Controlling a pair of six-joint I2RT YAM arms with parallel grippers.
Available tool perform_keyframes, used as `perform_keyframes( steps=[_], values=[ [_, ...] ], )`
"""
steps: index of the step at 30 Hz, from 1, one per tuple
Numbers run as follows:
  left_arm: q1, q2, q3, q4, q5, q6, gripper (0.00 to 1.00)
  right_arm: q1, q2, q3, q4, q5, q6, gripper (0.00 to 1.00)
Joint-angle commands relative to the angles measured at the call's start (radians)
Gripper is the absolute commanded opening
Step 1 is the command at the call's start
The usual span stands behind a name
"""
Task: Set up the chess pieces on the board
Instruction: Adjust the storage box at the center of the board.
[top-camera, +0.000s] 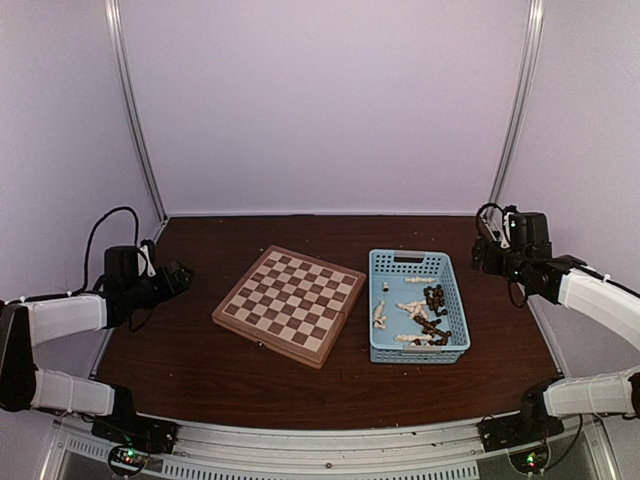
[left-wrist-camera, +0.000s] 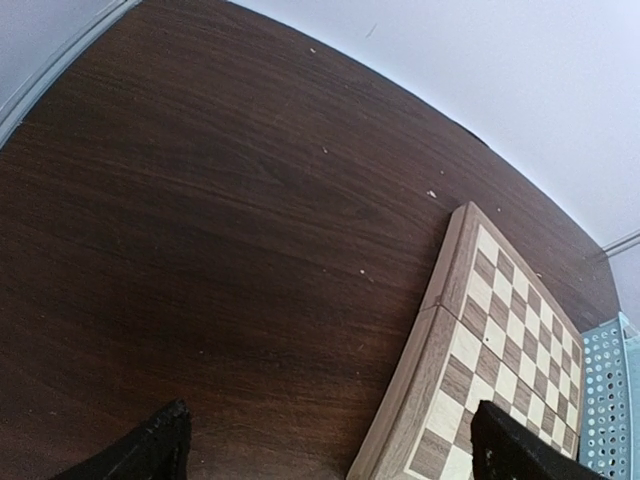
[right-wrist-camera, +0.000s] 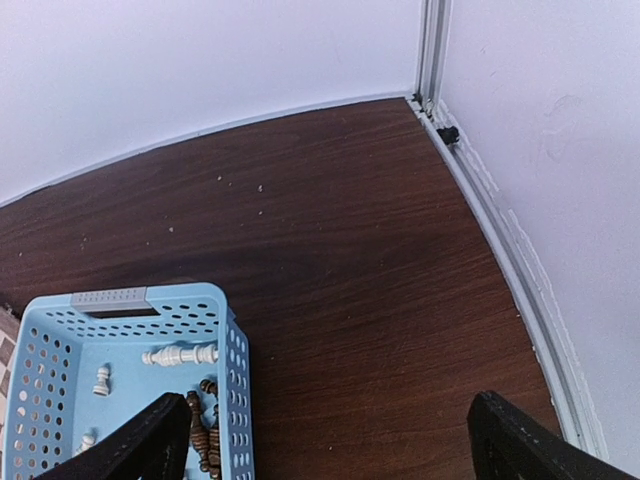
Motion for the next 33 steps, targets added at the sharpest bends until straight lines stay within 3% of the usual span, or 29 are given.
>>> perform_keyframes(
  steps=[1, 5, 11, 14, 18, 27, 31, 33],
  values=[
    [0.003, -0.017, 0.006, 0.080, 0.114, 0.021, 0.98, 0.003, 0.033, 0.062, -0.075, -0.117, -0.042, 1.00],
    [-0.003, 0.022, 0.022, 0.136, 0.243, 0.024, 0.98, 0.065, 0.106, 0.127, -0.184, -0.139, -0.059, 1.00],
    [-0.111, 0.015, 0.080, 0.047, 0.209, 0.119, 0.98, 0.118, 0.200, 0.173, -0.257, -0.140, -0.066, 0.98],
    [-0.165, 0.005, 0.106, 0.003, 0.191, 0.167, 0.98, 0.118, 0.233, 0.174, -0.255, -0.125, -0.054, 0.83],
    [-0.222, -0.006, 0.124, -0.038, 0.157, 0.221, 0.98, 0.118, 0.309, 0.205, -0.269, -0.116, -0.053, 0.76],
    [-0.248, -0.007, 0.123, -0.047, 0.153, 0.241, 0.97, 0.117, 0.473, 0.312, -0.301, -0.097, -0.129, 0.44],
    [-0.254, -0.003, 0.129, -0.053, 0.157, 0.244, 0.98, 0.115, 0.550, 0.368, -0.322, -0.099, -0.163, 0.39],
    [-0.259, -0.001, 0.133, -0.055, 0.155, 0.246, 0.98, 0.115, 0.589, 0.416, -0.344, -0.118, -0.183, 0.31]
  ],
)
